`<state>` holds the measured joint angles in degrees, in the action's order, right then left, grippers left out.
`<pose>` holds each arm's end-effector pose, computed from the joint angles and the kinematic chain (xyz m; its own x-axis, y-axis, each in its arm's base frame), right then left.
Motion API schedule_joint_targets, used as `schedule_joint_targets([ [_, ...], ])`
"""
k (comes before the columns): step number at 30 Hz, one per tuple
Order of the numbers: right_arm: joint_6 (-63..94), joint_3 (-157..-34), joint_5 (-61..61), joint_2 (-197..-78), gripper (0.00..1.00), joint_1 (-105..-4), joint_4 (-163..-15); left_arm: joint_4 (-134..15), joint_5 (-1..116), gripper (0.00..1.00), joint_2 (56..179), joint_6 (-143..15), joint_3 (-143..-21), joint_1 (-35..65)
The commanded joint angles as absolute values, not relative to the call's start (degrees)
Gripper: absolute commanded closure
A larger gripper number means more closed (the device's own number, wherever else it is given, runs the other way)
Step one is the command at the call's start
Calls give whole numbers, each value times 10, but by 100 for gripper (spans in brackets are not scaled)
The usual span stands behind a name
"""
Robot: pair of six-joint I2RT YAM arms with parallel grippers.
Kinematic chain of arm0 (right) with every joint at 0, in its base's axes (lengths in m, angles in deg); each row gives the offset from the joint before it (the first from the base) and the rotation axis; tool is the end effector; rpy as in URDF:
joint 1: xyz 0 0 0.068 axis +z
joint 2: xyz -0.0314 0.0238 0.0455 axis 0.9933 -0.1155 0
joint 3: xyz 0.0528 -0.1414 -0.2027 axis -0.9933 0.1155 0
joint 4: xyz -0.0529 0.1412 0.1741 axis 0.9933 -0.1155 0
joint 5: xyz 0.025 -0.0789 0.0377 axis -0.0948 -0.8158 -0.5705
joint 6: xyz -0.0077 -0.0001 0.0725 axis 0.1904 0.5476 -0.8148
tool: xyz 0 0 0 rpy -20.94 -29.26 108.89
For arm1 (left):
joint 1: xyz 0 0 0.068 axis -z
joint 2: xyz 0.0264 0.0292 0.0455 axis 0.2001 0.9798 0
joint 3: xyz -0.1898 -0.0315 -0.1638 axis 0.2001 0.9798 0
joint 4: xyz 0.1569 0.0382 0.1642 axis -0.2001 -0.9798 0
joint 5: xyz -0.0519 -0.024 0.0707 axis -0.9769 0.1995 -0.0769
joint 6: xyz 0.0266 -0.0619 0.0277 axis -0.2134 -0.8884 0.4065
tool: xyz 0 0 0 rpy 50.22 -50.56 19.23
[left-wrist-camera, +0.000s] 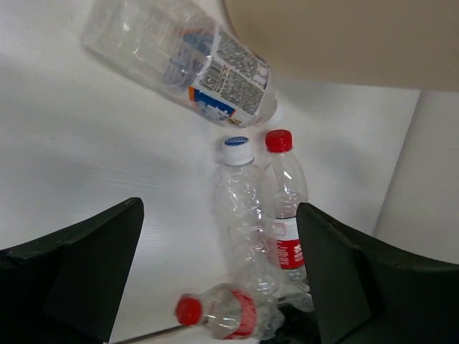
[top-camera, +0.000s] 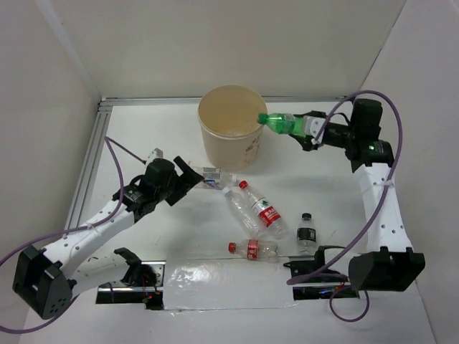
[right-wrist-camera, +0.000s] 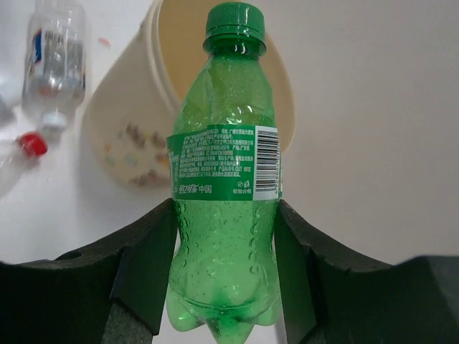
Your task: Put the plastic bottles in the bin
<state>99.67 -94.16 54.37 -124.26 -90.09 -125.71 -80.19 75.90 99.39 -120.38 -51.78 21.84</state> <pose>0.2243 0.0273 0.3689 0.5647 -0.5339 -0.6293 -0.6506 0.1811 -0.7375 0.1887 -0.1119 0.2467 -0.5651 -0.7175 -0.4074 -0.2634 0.6248 -0.7350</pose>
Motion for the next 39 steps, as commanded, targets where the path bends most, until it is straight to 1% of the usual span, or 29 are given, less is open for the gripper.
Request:
schedule_joint_targets([
  [1, 891, -986, 507, -1296, 95, -825, -1085, -797, 707, 0, 1041, -1364, -543, 191],
  [2, 910, -1012, 489, -1317, 93, -787, -1098, -804, 696, 0, 1067, -1378, -557, 184],
  [4, 953, -1079, 441, -1376, 90, -757, -1114, -817, 671, 0, 1087, -1407, -570, 166],
  [6, 980, -1115, 391, -1411, 88, -720, -1126, -817, 662, 0, 1112, -1415, -584, 149],
  [7, 1019, -1136, 376, -1446, 88, -709, -1135, -817, 662, 0, 1119, -1415, -589, 144],
  [9, 1043, -1197, 345, -1481, 87, -683, -1162, -817, 662, 0, 1134, -1420, -595, 129],
  [10, 1051, -1240, 339, -1517, 85, -683, -1171, -817, 662, 0, 1135, -1427, -595, 123],
  [12, 1059, -1279, 332, -1552, 77, -675, -1197, -817, 662, 0, 1142, -1440, -600, 111],
  [13, 1065, -1305, 332, -1578, 70, -669, -1215, -817, 651, 0, 1149, -1440, -600, 99],
  [15, 1052, -1306, 332, -1585, 42, -669, -1209, -817, 645, 0, 1157, -1449, -600, 94],
  [16, 1045, -1306, 332, -1585, 21, -669, -1204, -826, 645, 0, 1167, -1454, -600, 86],
  [17, 1020, -1286, 338, -1580, 16, -664, -1183, -833, 645, 0, 1173, -1454, -600, 86],
  [19, 989, -1264, 346, -1563, 9, -664, -1153, -834, 640, 0, 1194, -1454, -607, 79],
  [21, 941, -1234, 351, -1534, 7, -664, -1137, -839, 633, 0, 1225, -1449, -621, 74],
  [23, 882, -1211, 375, -1497, 6, -676, -1121, -839, 628, 0, 1250, -1444, -636, 74],
  [26, 854, -1142, 388, -1447, 5, -690, -1114, -825, 613, 0, 1300, -1444, -665, 74],
  [27, 847, -1094, 394, -1411, 5, -697, -1108, -811, 607, 0, 1308, -1451, -671, 74],
  [29, 840, -1047, 394, -1360, 5, -706, -1116, -796, 607, 0, 1328, -1456, -679, 68],
  [30, 840, -1002, 400, -1344, 5, -706, -1116, -796, 607, 0, 1328, -1462, -684, 68],
  [32, 829, -959, 408, -1313, 5, -728, -1116, -796, 607, 0, 1345, -1462, -700, 68],
  [36, 791, -888, 428, -1244, 5, -763, -1127, -847, 603, 0, 1410, -1432, -755, 68],
  [37, 786, -861, 437, -1229, 5, -781, -1137, -865, 603, 0, 1448, -1413, -779, 73],
  [39, 786, -852, 444, -1216, 5, -786, -1145, -879, 603, 0, 1460, -1408, -786, 79],
])
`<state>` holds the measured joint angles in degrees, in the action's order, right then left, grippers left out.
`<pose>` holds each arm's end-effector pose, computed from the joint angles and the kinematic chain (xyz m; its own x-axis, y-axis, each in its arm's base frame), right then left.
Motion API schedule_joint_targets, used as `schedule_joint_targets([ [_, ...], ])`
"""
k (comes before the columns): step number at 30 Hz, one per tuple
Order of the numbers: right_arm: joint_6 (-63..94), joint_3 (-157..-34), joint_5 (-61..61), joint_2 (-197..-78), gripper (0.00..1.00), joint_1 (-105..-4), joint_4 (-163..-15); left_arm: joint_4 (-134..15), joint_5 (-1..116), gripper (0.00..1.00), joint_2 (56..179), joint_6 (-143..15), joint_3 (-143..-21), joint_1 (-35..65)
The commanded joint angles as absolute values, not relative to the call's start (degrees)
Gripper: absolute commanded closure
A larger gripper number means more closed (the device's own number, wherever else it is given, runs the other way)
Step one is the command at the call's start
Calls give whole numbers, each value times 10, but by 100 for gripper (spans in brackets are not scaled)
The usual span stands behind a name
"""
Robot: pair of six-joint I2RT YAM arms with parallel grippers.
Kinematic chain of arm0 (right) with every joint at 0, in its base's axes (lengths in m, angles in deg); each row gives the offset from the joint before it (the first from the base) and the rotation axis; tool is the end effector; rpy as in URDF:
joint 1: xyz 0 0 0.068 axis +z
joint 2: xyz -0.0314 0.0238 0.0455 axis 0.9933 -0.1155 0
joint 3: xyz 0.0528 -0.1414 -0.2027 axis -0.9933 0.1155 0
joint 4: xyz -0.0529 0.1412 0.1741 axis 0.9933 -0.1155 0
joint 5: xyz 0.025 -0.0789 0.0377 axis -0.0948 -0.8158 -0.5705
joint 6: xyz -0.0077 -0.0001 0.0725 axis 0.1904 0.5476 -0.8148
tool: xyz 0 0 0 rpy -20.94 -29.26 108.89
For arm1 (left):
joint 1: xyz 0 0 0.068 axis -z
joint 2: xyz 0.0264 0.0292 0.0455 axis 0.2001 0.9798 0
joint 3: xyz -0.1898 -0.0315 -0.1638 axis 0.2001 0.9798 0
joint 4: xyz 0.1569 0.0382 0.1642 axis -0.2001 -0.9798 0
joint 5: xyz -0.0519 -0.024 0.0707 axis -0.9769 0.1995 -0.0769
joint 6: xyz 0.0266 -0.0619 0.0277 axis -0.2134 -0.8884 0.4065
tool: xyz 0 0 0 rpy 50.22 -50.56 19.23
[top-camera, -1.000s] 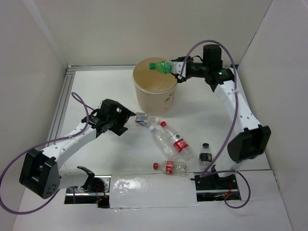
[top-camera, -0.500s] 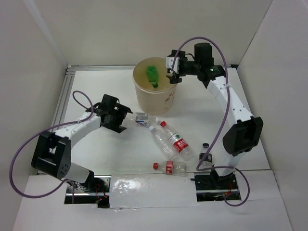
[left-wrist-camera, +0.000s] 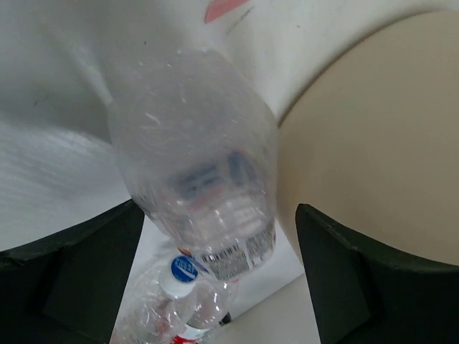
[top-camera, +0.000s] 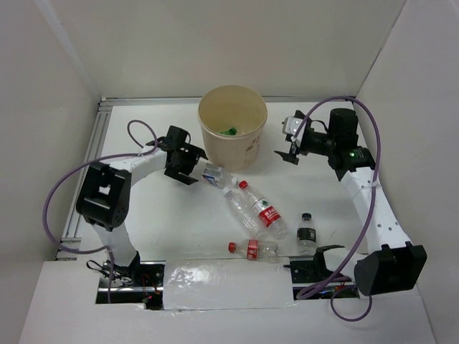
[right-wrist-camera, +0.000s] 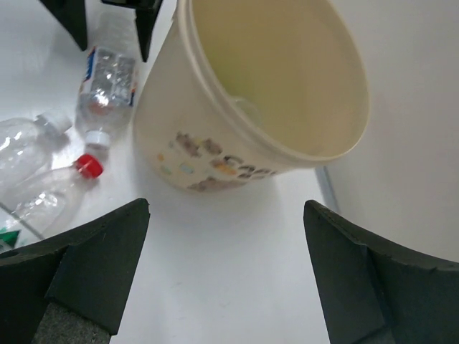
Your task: Put the plastic bottles in the bin
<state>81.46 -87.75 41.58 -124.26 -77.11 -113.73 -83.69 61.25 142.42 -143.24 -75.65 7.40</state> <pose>0.2359 0.0718 0.3498 0.4230 -0.5226 -0.7402 -0.7496 0.2571 -0.6099 0.3257 -0.1171 0.1719 -0.3617 -0.9296 0.0714 -0.7870 0.2633 -0.5580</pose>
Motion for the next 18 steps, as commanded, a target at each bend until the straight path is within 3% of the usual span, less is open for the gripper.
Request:
schedule_joint_targets([
  [1, 786, -833, 451, -1210, 5, -795, -1145, -884, 596, 2, 1481, -1396, -791, 79],
  [3, 768, -815, 456, -1198, 5, -804, -1157, -884, 591, 5, 1495, -1388, -791, 85],
  [4, 758, -803, 463, -1191, 5, -812, -1157, -884, 583, 15, 1500, -1380, -791, 85],
  [7, 731, -781, 481, -1186, 5, -819, -1179, -878, 583, 33, 1500, -1359, -781, 85],
  [8, 719, -776, 481, -1186, 6, -819, -1179, -868, 578, 47, 1491, -1352, -775, 85],
  [10, 676, -769, 481, -1186, 8, -824, -1179, -863, 578, 62, 1460, -1320, -766, 85],
  [11, 655, -763, 474, -1191, 10, -824, -1179, -863, 578, 78, 1444, -1305, -758, 85],
  [12, 635, -763, 467, -1191, 13, -824, -1185, -863, 578, 84, 1401, -1289, -750, 90],
  [15, 581, -756, 466, -1218, 30, -824, -1198, -863, 610, 95, 1317, -1217, -743, 106],
  [17, 560, -735, 466, -1225, 40, -824, -1204, -863, 639, 95, 1228, -1151, -743, 133],
  [18, 554, -727, 466, -1225, 55, -824, -1204, -841, 639, 95, 1199, -1123, -743, 144],
])
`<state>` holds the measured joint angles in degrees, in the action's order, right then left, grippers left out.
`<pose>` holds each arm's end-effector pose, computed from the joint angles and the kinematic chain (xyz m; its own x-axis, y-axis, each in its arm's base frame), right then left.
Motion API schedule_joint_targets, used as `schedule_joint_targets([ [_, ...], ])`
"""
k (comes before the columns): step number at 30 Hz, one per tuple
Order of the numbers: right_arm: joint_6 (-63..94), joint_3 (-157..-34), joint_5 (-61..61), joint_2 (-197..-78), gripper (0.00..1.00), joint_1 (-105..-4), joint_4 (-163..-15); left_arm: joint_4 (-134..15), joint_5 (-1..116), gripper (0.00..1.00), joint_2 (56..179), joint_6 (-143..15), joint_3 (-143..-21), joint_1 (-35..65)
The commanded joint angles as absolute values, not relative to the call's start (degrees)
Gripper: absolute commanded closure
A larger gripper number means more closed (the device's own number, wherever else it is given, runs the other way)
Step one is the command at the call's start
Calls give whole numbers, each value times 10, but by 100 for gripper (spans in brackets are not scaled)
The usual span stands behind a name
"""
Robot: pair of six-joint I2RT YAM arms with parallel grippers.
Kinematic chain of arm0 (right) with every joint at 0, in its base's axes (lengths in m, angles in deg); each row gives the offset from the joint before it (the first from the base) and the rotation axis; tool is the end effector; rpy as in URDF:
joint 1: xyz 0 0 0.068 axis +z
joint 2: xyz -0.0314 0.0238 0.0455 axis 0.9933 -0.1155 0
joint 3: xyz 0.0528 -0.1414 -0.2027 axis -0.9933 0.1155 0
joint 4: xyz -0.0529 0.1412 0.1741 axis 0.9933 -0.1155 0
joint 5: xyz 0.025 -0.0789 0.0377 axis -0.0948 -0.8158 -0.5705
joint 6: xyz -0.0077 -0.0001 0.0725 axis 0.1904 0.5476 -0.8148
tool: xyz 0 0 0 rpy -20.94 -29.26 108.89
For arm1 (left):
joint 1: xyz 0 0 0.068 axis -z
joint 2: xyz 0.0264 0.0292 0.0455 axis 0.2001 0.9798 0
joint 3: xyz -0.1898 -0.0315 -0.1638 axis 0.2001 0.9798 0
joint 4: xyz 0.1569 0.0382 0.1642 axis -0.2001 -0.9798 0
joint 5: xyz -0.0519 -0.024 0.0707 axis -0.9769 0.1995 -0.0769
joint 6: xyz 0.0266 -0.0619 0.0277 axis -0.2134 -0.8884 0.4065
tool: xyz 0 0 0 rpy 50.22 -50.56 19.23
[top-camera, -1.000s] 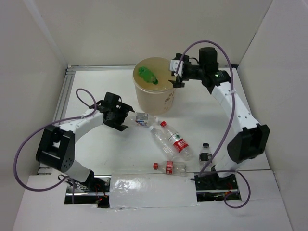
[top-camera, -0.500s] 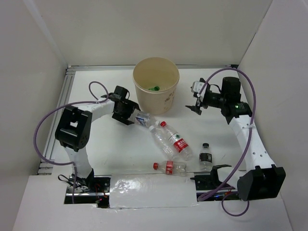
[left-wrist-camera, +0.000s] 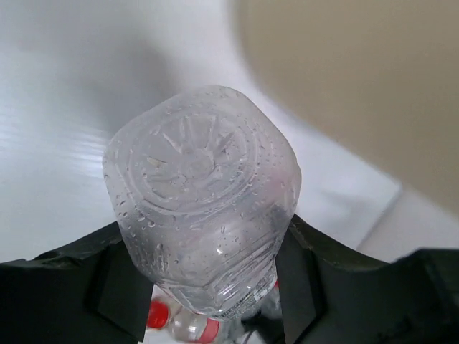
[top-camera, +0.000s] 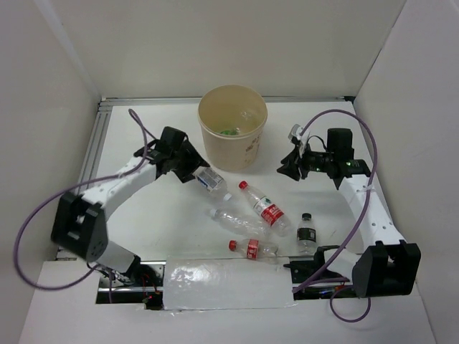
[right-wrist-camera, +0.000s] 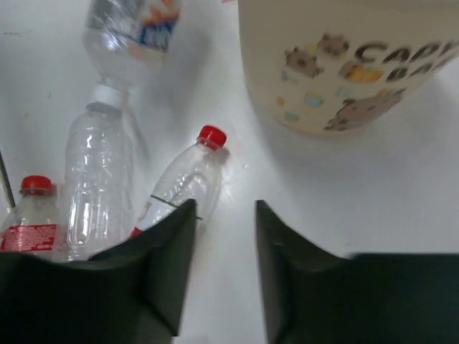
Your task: Put the plastic bottles in the bin
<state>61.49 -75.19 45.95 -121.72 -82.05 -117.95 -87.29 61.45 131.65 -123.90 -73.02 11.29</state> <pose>0.2206 0.0537 0.2863 -0.0965 -0.3813 -0.9194 -0.8915 0.4439 -0.0905 0.2902 -0.1274 0.2121 -0.6428 -0.7523 -0.1444 -0.5419 0.5798 -0.6084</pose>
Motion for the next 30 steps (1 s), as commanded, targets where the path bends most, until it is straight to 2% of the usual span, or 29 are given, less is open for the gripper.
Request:
schedule_joint_targets([
  [1, 537, -720, 466, -1225, 60, -824, -1196, -827, 646, 95, 1173, -1098, -743, 166],
  [3, 515, -698, 466, -1225, 62, -817, -1183, -786, 638, 95, 1112, -1035, -749, 173],
  [6, 487, -688, 466, -1241, 43, -801, -1178, -720, 634, 91, 1093, -986, -789, 185],
  [7, 477, -688, 466, -1251, 35, -792, -1178, -690, 640, 91, 1093, -969, -802, 191],
  [9, 470, -688, 466, -1262, 27, -785, -1178, -659, 649, 88, 1112, -959, -849, 197],
  [14, 465, -705, 444, -1301, 18, -761, -1207, -624, 735, 82, 1244, -908, -986, 221],
  [16, 454, -705, 444, -1307, 15, -750, -1207, -617, 773, 70, 1284, -898, -1041, 226],
  [18, 433, -705, 438, -1307, 13, -745, -1186, -617, 821, 66, 1337, -877, -1090, 234],
  [19, 427, -705, 425, -1307, 13, -736, -1186, -640, 840, 61, 1355, -877, -1111, 234],
  [20, 416, -710, 416, -1313, 13, -736, -1179, -655, 866, 49, 1373, -866, -1130, 239],
  [22, 403, -710, 388, -1319, 12, -717, -1170, -694, 890, 34, 1418, -850, -1182, 239],
  [23, 382, -702, 373, -1324, 12, -711, -1149, -724, 907, 10, 1428, -843, -1192, 239],
  [25, 370, -689, 339, -1330, 12, -691, -1134, -734, 913, 1, 1434, -827, -1198, 239],
  [30, 326, -676, 251, -1371, 11, -640, -1083, -725, 919, 0, 1394, -798, -1170, 239],
])
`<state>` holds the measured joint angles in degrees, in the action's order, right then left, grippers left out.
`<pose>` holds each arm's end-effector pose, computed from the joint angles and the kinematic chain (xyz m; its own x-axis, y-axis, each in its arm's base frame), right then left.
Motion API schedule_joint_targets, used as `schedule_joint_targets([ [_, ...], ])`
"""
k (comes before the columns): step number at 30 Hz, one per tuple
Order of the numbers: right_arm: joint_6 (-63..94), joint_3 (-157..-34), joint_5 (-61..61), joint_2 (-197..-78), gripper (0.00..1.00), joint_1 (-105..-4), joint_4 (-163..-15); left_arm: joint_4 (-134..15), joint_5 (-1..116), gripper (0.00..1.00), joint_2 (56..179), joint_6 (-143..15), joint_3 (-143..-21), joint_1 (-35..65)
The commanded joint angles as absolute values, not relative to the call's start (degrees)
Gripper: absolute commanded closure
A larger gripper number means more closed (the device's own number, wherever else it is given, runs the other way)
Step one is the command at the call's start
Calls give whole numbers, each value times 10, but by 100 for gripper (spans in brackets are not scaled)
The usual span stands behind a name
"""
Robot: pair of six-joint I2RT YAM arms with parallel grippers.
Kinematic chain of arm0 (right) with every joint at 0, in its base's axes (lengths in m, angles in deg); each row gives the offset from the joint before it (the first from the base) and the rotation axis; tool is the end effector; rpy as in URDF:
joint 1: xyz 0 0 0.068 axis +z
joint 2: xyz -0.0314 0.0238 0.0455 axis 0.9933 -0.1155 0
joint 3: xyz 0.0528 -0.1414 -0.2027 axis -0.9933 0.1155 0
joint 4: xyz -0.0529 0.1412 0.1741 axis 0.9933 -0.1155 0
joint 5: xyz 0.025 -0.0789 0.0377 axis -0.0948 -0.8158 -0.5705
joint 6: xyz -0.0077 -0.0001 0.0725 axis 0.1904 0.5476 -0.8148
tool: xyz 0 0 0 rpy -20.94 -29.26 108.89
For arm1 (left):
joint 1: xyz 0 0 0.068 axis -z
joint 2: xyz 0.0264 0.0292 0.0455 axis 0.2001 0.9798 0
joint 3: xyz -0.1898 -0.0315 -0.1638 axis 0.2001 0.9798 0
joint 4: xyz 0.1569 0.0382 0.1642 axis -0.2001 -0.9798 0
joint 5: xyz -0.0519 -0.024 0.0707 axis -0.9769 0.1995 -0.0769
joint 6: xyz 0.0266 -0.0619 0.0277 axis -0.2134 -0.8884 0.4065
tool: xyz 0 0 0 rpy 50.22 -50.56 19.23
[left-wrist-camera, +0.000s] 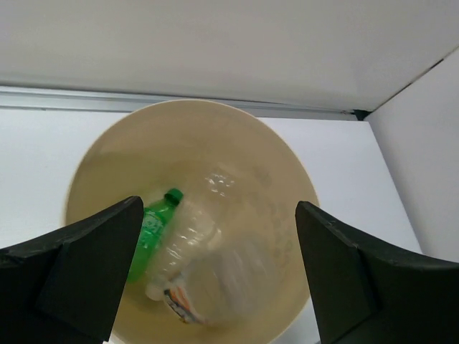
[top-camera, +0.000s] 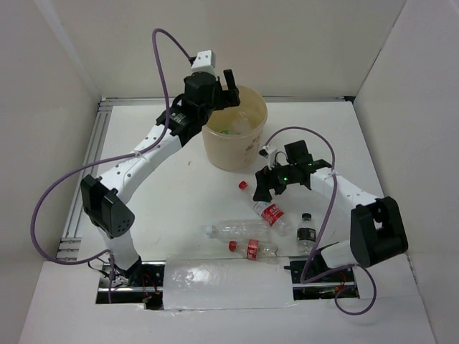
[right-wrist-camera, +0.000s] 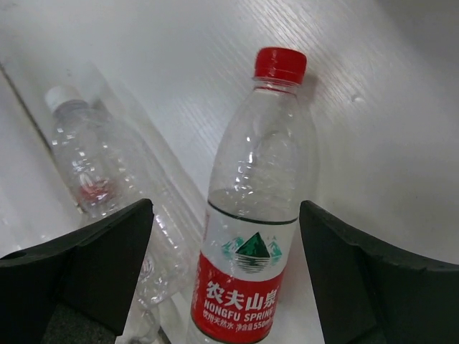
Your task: Put the plastic bottles in the bin
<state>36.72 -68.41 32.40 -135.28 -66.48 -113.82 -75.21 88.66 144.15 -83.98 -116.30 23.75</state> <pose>0.2311 0.1106 0.1971 -0.6261 -0.3910 -0.6747 -0.7457 0.5530 0.3715 0.3433 -0.2144 0.4089 -0.2194 -0.4286 -0.8765 0.1260 0.8784 -0.4610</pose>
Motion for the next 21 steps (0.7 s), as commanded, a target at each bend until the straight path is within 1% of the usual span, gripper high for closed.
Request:
schedule_joint_targets([
  [1, 319, -676, 220, -1377, 11, -623, -1083, -732, 919, 0, 1385, -791, -1170, 239],
  [3, 308, -676, 180, -1393, 11, -611, -1066, -742, 901, 0, 1345, -769, -1153, 257],
  [4, 308, -676, 161, -1400, 11, -606, -1066, -742, 886, 0, 1324, -729, -1113, 264],
  [5, 303, -681, 126, -1415, 11, -598, -1066, -728, 841, 0, 1270, -686, -1048, 280],
  [6, 297, -681, 113, -1422, 11, -598, -1066, -728, 809, 0, 1239, -686, -1048, 289],
  [7, 296, -686, 106, -1429, 11, -593, -1066, -721, 779, 0, 1207, -651, -1010, 297],
  [8, 296, -686, 81, -1442, 14, -586, -1060, -704, 737, 0, 1145, -643, -892, 312],
  [9, 296, -686, 81, -1442, 14, -586, -1060, -704, 737, 0, 1144, -643, -890, 319],
  [10, 296, -686, 75, -1455, 15, -577, -1060, -704, 693, 0, 1097, -635, -857, 319],
  [11, 296, -686, 63, -1461, 21, -572, -1060, -717, 677, 0, 1080, -635, -807, 327],
  [14, 296, -686, 72, -1462, 38, -566, -1068, -731, 623, 0, 1040, -618, -727, 359],
  [15, 296, -686, 80, -1455, 53, -572, -1068, -737, 615, 0, 1040, -617, -715, 368],
  [17, 302, -686, 99, -1418, 65, -582, -1084, -745, 598, 0, 1040, -598, -699, 394],
  [19, 313, -692, 124, -1376, 81, -592, -1110, -751, 598, 0, 1058, -585, -692, 425],
  [21, 325, -719, 163, -1361, 84, -625, -1158, -756, 598, 0, 1097, -558, -692, 459],
])
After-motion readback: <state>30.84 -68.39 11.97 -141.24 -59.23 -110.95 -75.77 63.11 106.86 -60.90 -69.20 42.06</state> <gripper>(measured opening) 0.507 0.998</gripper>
